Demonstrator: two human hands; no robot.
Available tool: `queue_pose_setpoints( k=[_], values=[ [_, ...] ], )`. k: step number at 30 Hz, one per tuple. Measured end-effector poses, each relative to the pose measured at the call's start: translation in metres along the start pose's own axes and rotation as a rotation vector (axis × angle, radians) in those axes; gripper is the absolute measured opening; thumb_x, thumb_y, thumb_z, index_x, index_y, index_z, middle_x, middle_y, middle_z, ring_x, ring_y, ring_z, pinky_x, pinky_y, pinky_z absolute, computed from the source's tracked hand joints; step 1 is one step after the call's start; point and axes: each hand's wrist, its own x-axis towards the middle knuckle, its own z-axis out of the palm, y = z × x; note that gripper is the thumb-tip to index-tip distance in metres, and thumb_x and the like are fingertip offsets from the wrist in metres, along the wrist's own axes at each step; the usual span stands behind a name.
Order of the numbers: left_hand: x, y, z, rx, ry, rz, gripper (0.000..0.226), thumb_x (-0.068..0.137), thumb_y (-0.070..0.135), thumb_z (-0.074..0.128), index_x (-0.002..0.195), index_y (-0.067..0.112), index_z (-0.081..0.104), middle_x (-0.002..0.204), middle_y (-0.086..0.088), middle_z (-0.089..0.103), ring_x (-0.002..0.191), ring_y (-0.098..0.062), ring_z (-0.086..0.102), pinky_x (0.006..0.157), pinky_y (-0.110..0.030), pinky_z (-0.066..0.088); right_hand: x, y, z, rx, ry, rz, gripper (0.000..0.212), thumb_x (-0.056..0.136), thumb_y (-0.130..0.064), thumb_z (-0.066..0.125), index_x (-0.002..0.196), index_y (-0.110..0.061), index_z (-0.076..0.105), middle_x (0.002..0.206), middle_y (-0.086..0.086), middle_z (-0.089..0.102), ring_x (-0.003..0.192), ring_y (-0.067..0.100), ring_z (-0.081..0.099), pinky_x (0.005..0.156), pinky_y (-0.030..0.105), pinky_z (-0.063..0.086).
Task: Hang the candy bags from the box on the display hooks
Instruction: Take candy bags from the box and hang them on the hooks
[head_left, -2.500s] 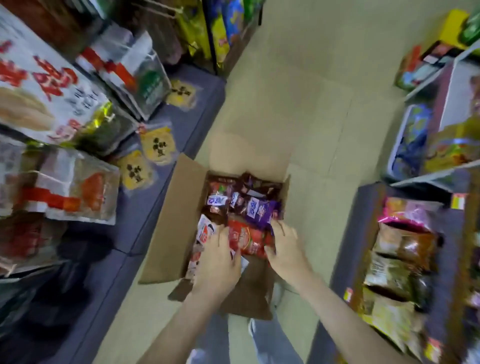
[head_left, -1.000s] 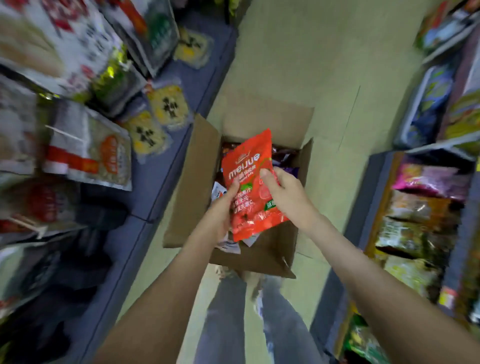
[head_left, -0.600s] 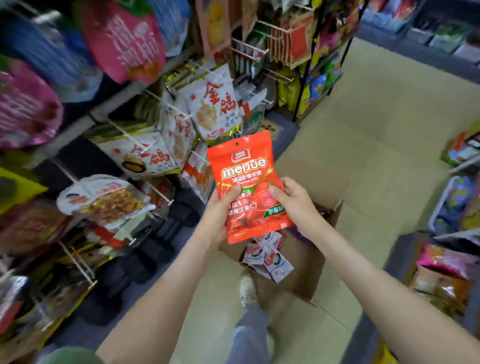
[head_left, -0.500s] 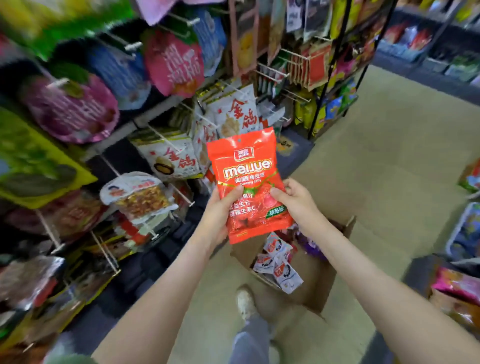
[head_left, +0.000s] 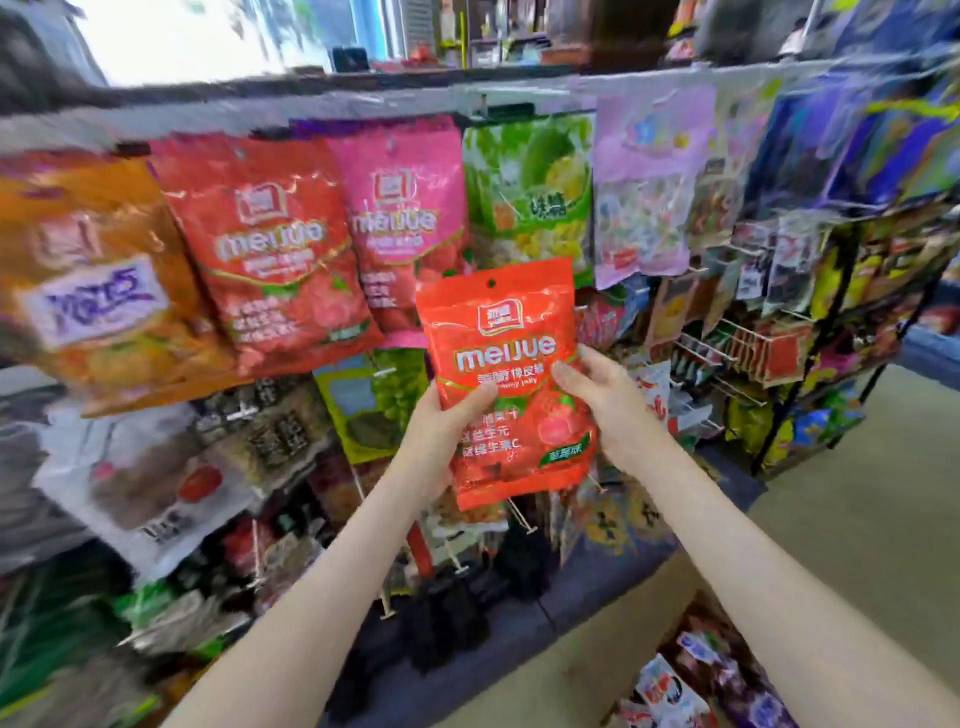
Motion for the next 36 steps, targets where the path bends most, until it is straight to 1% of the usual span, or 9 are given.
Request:
queue_pose_setpoints(
  k=[6, 9, 14, 16, 19, 24, 27, 34, 36],
  values=[
    [-0.008, 0.069, -0.063, 0.192, 0.055, 0.2, 0.04, 0.068, 0.028, 0.081, 0.102, 0.02, 0.064, 0.097, 0.001, 0.074, 0.092, -0.021, 0.07, 0.087, -0.044, 0.055, 0.022, -0.019, 0.085, 0.013, -0.057, -0.14, 0.042, 0.065, -0.035, 0.078, 0.103, -0.019, 0.069, 0.102, 0.003, 0.072, 0.093, 0.02, 0.068, 0.078, 0.034, 0.054],
    [-0.013, 0.095, -0.092, 0.223, 0.092, 0.281, 0.036, 0.071, 0.032, 0.076, 0.104, 0.026, 0.063, 0.1, 0.004, 0.074, 0.094, -0.019, 0.07, 0.086, -0.044, 0.056, 0.034, -0.028, 0.121, -0.032, -0.111, -0.174, 0.036, 0.075, -0.034, 0.07, 0.108, -0.021, 0.067, 0.109, 0.004, 0.07, 0.101, 0.023, 0.067, 0.083, 0.038, 0.054],
    [-0.014, 0.127, -0.12, 0.47, 0.265, 0.473, 0.05, 0.078, 0.038, 0.074, 0.119, 0.031, 0.047, 0.106, 0.018, 0.064, 0.094, -0.001, 0.065, 0.073, -0.015, 0.055, 0.056, -0.035, 0.17, -0.054, -0.119, -0.26, 0.043, 0.083, -0.02, 0.064, 0.122, -0.019, 0.046, 0.119, 0.006, 0.063, 0.106, 0.021, 0.063, 0.084, 0.033, 0.054],
    [-0.012, 0.136, -0.125, 0.557, 0.344, 0.538, 0.062, 0.082, 0.035, 0.071, 0.132, 0.026, 0.036, 0.105, 0.022, 0.057, 0.091, 0.007, 0.06, 0.07, -0.01, 0.052, 0.063, -0.038, 0.186, -0.129, -0.036, -0.375, 0.047, 0.082, -0.021, 0.069, 0.114, -0.03, 0.036, 0.121, 0.005, 0.054, 0.107, 0.018, 0.06, 0.083, 0.027, 0.053],
    [-0.007, 0.145, -0.128, 0.593, 0.39, 0.628, 0.078, 0.086, 0.028, 0.069, 0.145, 0.031, 0.017, 0.106, 0.035, 0.041, 0.09, 0.019, 0.051, 0.079, -0.008, 0.047, 0.076, -0.046, 0.2, -0.343, 0.008, -0.539, 0.051, 0.083, -0.035, 0.068, 0.108, -0.051, 0.026, 0.128, 0.003, 0.041, 0.119, 0.02, 0.05, 0.097, 0.035, 0.047],
    [0.008, 0.159, -0.127, 0.887, 0.405, 0.744, 0.067, 0.095, 0.032, 0.055, 0.149, 0.039, 0.015, 0.133, 0.007, 0.045, 0.121, -0.008, 0.047, 0.098, -0.024, 0.043, 0.096, -0.062, 0.213, -0.641, -0.009, -0.617, 0.039, 0.098, -0.022, 0.047, 0.127, -0.047, 0.04, 0.134, -0.008, 0.027, 0.117, -0.01, 0.02, 0.099, 0.002, 0.017],
    [0.021, 0.164, -0.126, 1.017, 0.42, 0.699, 0.066, 0.097, 0.036, 0.049, 0.15, 0.042, 0.01, 0.136, -0.006, 0.045, 0.122, -0.019, 0.047, 0.096, -0.026, 0.041, 0.104, -0.067, 0.216, -0.646, -0.022, -0.567, 0.042, 0.1, -0.018, 0.043, 0.125, -0.051, 0.04, 0.137, -0.006, 0.022, 0.123, -0.003, 0.018, 0.105, 0.017, 0.017],
    [0.029, 0.162, -0.122, 1.203, 0.479, 0.729, 0.068, 0.097, 0.044, 0.042, 0.149, 0.044, -0.003, 0.12, -0.006, 0.045, 0.085, -0.009, 0.051, 0.07, -0.017, 0.04, 0.114, -0.068, 0.211, -0.683, -0.003, -0.644, 0.048, 0.099, -0.012, 0.042, 0.133, -0.046, 0.038, 0.126, -0.009, 0.022, 0.101, -0.037, 0.019, 0.085, -0.012, 0.017],
    [0.03, 0.158, -0.124, 1.249, 0.517, 0.748, 0.069, 0.097, 0.046, 0.041, 0.149, 0.043, -0.003, 0.113, -0.004, 0.046, 0.083, -0.011, 0.052, 0.066, -0.017, 0.042, 0.116, -0.067, 0.209, -0.681, -0.011, -0.633, 0.047, 0.099, -0.013, 0.043, 0.136, -0.043, 0.04, 0.125, -0.008, 0.023, 0.102, -0.036, 0.02, 0.082, -0.012, 0.019]
  ],
)
